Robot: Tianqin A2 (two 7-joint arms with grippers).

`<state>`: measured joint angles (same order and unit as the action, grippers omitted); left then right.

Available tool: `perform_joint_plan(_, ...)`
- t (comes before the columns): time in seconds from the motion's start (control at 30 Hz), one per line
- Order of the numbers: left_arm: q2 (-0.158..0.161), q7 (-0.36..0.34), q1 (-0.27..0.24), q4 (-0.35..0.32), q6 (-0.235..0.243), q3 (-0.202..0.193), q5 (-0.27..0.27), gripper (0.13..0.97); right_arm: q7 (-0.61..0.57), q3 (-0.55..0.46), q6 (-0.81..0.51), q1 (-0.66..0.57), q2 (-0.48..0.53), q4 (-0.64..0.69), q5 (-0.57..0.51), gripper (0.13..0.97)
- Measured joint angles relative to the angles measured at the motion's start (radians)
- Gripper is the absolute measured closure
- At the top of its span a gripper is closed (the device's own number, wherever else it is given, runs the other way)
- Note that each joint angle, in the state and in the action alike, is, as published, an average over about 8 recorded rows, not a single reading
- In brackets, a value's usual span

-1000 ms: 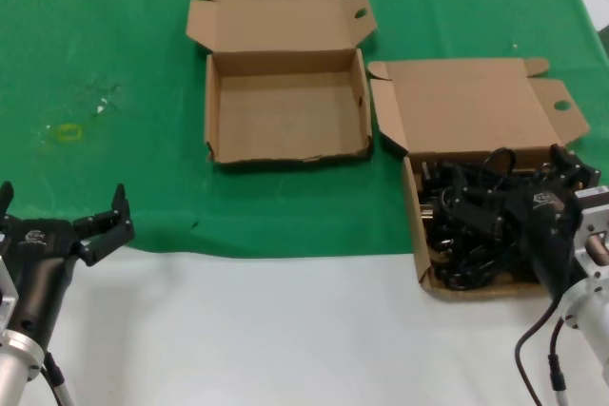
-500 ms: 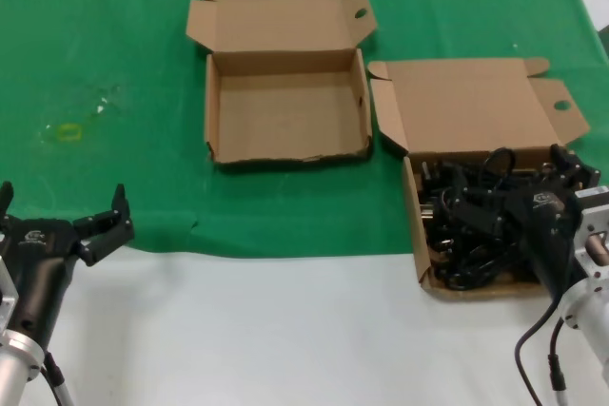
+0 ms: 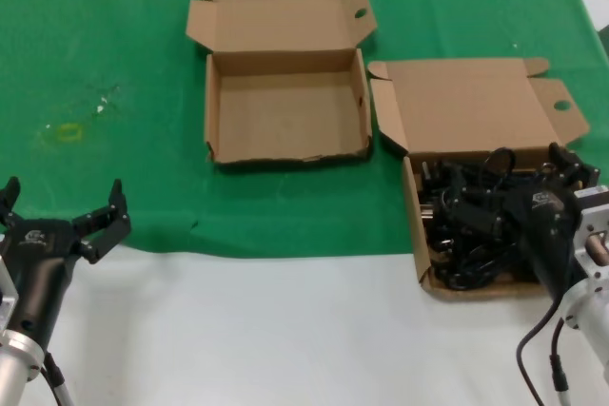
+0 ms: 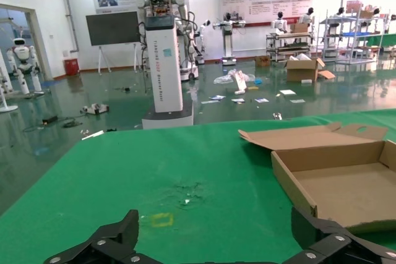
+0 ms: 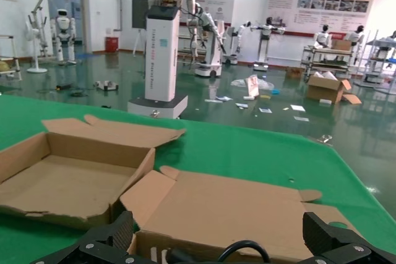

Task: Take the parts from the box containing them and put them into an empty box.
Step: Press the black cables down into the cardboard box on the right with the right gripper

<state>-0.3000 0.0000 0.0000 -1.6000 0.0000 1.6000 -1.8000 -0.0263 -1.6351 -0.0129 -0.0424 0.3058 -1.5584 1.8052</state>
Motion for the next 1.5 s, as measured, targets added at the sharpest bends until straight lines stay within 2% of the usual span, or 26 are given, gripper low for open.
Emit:
perform_joint_plan(0.33,0.000,0.000,0.000,0.000,0.000,0.000,0.000,0.322,0.030,-0.067,0.020,-0.006,0.116,-0.042,0.037,0.129)
perform_joint_plan(0.53,0.000,0.000,0.000,0.000,0.000,0.000,0.000,0.466,0.069,-0.147,0.014,-0.041,0.275,-0.071,0.074,0.129)
perform_joint_plan(0.67,0.000,0.000,0.000,0.000,0.000,0.000,0.000,0.545,0.115,-0.211,-0.036,-0.081,0.411,-0.083,0.072,0.129)
perform_joint_plan(0.87,0.000,0.000,0.000,0.000,0.000,0.000,0.000,0.710,0.185,-0.266,-0.210,-0.160,0.576,-0.079,0.034,0.129)
perform_joint_plan(1.0,0.000,0.000,0.000,0.000,0.000,0.000,0.000,0.710,0.201,-0.279,-0.358,-0.225,0.641,-0.062,0.007,0.129)
perform_joint_plan(1.07,0.000,0.000,0.000,0.000,0.000,0.000,0.000,0.748,0.197,-0.286,-0.432,-0.261,0.663,-0.051,-0.007,0.129)
perform_joint_plan(1.27,0.000,-0.001,0.000,0.000,0.000,0.000,0.000,0.861,0.151,-0.319,-0.659,-0.389,0.693,0.006,-0.056,0.129)
perform_joint_plan(1.5,0.000,0.000,0.000,0.000,0.000,0.000,0.000,0.921,0.053,-0.378,-0.923,-0.577,0.664,0.124,-0.124,0.129)
